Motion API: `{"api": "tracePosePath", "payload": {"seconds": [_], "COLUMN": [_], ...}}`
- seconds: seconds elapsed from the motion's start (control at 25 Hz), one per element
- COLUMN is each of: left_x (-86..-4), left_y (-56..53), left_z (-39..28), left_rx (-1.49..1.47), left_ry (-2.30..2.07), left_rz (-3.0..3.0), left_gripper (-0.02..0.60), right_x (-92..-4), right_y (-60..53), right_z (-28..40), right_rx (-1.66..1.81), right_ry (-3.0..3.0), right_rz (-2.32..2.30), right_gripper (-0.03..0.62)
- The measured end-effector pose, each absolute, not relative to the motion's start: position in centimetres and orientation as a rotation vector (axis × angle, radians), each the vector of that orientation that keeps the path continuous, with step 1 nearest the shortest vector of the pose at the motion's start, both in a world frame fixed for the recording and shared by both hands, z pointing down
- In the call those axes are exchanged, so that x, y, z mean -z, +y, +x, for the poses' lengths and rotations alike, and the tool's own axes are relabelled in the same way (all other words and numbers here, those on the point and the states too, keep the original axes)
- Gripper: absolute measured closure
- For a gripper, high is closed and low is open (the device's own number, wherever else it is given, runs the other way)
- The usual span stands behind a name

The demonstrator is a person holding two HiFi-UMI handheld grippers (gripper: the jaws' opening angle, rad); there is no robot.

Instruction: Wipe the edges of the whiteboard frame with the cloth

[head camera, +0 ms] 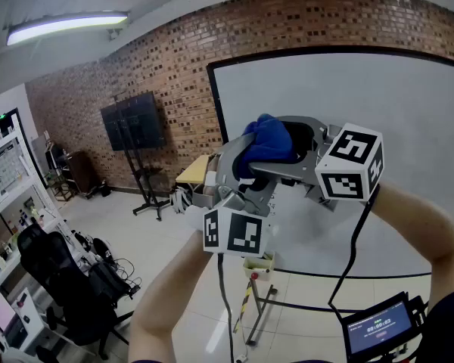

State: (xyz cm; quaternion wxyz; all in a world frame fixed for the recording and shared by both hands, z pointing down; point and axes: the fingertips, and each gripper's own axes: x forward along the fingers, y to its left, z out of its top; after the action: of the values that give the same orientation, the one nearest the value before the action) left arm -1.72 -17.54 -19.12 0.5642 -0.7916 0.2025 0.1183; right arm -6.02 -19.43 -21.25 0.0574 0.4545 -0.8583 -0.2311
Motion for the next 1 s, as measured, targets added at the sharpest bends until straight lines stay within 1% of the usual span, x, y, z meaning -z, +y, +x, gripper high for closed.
{"api": "tracePosePath", "payload": {"seconds": [0.04,0.16,0.24,0.36,0.48,0.56,0.64,0.8,0.92,1.0], "left_x": [19.2,19.7,20.3,21.6,23.3,24.6,25.7,27.3,27.9,28.2], "left_y": [-17.4,-17.1,-17.5,-19.4,-20.9,-23.1,-26.4,-31.7,-33.5,-33.4], "left_z": [-1.5,-1.1,-1.1,-2.0,-5.8,-7.2,-6.7,-6.6,-8.5,-9.7], "left_rx": [-0.255,-0.213,-0.203,-0.181,-0.207,-0.22,-0.214,-0.204,-0.255,-0.326], "left_ry": [0.486,0.513,0.533,0.588,0.64,0.689,0.736,0.805,0.842,0.847], "left_rz": [-1.857,-1.856,-1.864,-1.886,-1.909,-1.936,-1.978,-2.025,-2.04,-2.046], "left_gripper": [0.33,0.281,0.25,0.247,0.252,0.283,0.307,0.339,0.415,0.496], "right_x": [21.2,21.4,22.1,24.6,28.3,31.4,34.5,39.3,40.7,41.2], "right_y": [-19.3,-19.2,-19.4,-20.3,-20.4,-21.5,-24.4,-32.1,-37.3,-39.5], "right_z": [-5.8,-5.3,-4.8,-3.2,-3.0,-2.5,-0.7,1.0,0.7,0.7], "right_rx": [0.705,0.756,0.811,0.904,0.973,1.046,1.103,1.042,0.915,0.834], "right_ry": [-2.592,-2.53,-2.475,-2.384,-2.276,-2.169,-2.064,-1.866,-1.747,-1.686], "right_rz": [1.392,1.422,1.433,1.508,1.615,1.648,1.664,1.692,1.714,1.741], "right_gripper": [0.252,0.335,0.378,0.393,0.395,0.395,0.395,0.395,0.395,0.393]}}
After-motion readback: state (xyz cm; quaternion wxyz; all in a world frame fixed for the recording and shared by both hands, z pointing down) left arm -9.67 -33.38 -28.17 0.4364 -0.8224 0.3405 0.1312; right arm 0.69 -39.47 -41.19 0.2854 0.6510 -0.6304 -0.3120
